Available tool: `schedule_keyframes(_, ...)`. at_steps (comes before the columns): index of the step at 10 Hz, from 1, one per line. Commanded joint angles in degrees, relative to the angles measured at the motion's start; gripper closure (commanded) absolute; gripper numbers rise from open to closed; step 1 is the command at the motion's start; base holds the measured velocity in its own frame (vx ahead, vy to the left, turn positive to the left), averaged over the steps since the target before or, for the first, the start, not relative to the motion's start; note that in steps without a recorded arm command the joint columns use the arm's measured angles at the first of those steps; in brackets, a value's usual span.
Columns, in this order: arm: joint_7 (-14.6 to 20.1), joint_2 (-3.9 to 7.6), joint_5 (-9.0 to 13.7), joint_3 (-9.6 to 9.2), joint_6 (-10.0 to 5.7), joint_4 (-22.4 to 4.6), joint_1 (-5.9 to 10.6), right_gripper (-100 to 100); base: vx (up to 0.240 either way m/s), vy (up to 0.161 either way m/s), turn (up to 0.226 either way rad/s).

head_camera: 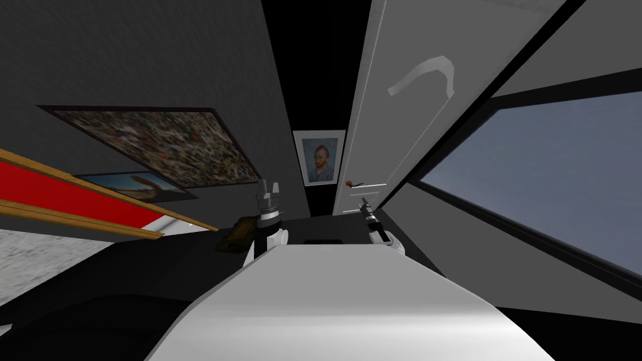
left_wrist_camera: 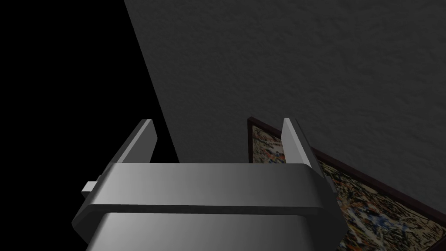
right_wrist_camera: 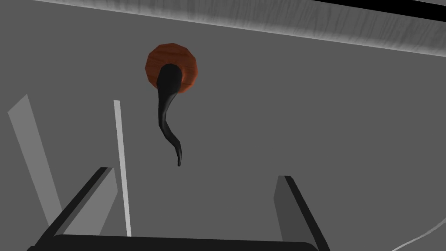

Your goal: Pull the door open

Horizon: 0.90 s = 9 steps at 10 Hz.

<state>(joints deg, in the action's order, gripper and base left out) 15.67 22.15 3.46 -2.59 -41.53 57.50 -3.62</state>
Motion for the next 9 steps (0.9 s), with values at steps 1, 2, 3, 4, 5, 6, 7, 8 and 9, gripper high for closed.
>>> schedule_keyframes(1, 0.4, 0.75, 0.1, -0.06, -0.58, -2.1, 0.63, -100, 0.086, -0.088, 0.134)
schedule_keyframes(2, 0.5, 1.05, 0.2, -0.10, -0.88, -3.2, 0.99, -100, 0.080, -0.081, 0.106)
schedule_keyframes(3, 0.6, 1.32, 0.2, -0.13, -1.15, -4.2, 1.32, -100, 0.074, -0.061, 0.090)
schedule_keyframes(4, 0.7, 1.56, 0.3, -0.16, -1.39, -5.1, 1.61, -100, 0.062, -0.055, 0.075)
schedule_keyframes(5, 0.8, 1.79, 0.3, -0.19, -1.62, -5.9, 1.89, -100, 0.049, -0.050, 0.080)
schedule_keyframes(6, 0.9, 2.03, 0.3, -0.22, -1.86, -6.8, 2.17, -100, 0.051, -0.043, 0.072)
schedule_keyframes(7, 1.0, 2.26, 0.4, -0.24, -2.09, -7.6, 2.46, -100, 0.048, -0.048, 0.073)
schedule_keyframes(8, 1.1, 2.65, 0.5, -0.29, -2.48, -9.1, 2.93, -100, 0.063, -0.070, 0.092)
schedule_keyframes(9, 1.2, 2.82, 0.5, -0.31, -2.65, -9.7, 3.13, -100, 0.057, -0.068, 0.086)
